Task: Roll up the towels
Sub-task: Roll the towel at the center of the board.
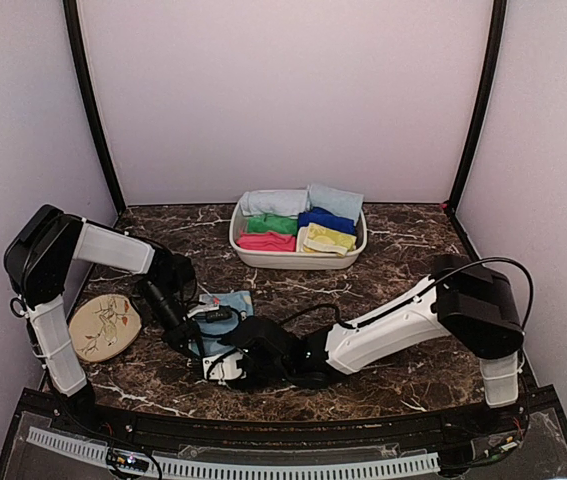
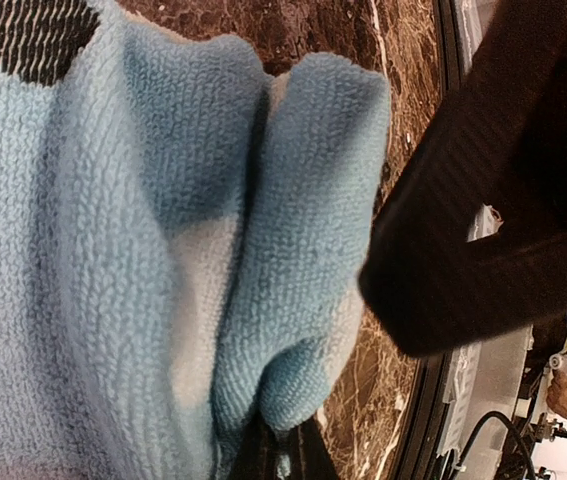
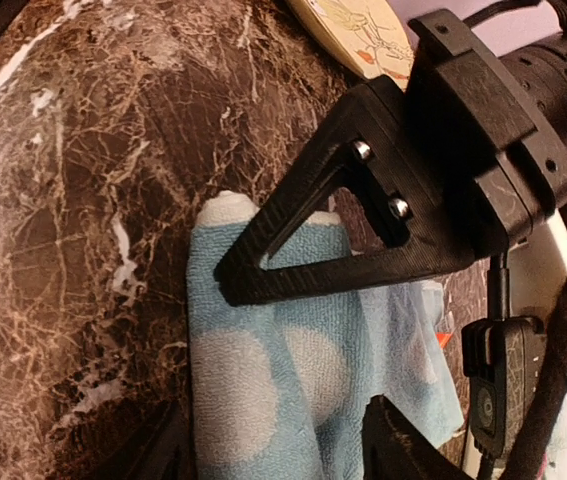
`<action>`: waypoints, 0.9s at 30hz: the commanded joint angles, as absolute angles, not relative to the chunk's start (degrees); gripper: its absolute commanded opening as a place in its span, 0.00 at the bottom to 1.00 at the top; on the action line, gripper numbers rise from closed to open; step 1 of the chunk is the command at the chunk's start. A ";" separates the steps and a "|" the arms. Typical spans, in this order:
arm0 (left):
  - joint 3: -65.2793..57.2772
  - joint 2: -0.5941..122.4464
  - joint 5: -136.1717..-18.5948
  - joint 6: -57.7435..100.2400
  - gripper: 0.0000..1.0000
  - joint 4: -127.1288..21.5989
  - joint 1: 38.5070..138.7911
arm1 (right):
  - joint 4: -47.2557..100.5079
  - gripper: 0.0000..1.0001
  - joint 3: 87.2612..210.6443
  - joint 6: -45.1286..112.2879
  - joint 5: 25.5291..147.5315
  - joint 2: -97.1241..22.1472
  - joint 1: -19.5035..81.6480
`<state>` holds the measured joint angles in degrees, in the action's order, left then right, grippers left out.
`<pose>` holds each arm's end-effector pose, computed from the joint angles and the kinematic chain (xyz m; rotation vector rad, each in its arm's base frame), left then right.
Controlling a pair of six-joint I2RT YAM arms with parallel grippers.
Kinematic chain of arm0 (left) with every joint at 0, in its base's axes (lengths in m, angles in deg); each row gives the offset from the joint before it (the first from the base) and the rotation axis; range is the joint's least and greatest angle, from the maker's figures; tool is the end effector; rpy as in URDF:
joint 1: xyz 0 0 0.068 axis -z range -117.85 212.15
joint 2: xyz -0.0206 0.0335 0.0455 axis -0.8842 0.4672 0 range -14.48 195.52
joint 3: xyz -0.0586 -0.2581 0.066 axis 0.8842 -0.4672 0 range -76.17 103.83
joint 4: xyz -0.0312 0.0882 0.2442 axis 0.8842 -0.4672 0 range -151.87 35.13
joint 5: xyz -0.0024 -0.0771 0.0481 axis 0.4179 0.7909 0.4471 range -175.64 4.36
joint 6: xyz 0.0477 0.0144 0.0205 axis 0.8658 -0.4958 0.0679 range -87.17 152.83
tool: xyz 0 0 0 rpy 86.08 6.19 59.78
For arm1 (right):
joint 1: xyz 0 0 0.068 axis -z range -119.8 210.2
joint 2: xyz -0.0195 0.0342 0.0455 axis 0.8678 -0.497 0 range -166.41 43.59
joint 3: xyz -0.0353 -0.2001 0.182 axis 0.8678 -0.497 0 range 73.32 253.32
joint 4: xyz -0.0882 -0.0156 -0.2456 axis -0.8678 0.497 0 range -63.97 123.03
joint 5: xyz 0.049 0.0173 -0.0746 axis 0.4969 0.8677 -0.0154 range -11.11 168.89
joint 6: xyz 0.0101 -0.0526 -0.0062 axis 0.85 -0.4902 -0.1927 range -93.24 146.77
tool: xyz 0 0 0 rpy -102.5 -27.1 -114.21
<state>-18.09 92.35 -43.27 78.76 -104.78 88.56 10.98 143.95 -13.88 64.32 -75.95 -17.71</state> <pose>0.2473 -0.1496 0.1224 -1.6460 -2.3958 1.1473 0.1023 0.4346 0.1375 -1.7629 1.2172 0.1052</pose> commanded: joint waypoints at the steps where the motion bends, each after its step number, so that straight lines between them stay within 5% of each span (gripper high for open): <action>1: -17.72 93.36 -46.93 79.47 0.00 -104.75 87.86 | 12.28 0.55 145.65 -13.95 67.79 -77.94 -15.53; 7: -17.80 92.57 -46.80 78.22 0.01 -102.95 87.36 | 16.26 0.29 146.83 -11.15 69.79 -80.81 -14.74; 12: -18.15 90.99 -45.88 77.22 0.10 -101.74 86.79 | 14.16 0.26 143.79 -7.68 70.29 -80.54 -14.36; 18: -21.07 82.80 -46.48 75.42 0.36 -95.92 84.15 | 24.41 0.04 149.95 3.43 80.05 -81.80 -11.68; 27: -28.51 63.12 -51.38 81.42 0.41 -91.02 82.79 | 34.11 0.00 157.34 28.97 110.57 -85.58 -2.97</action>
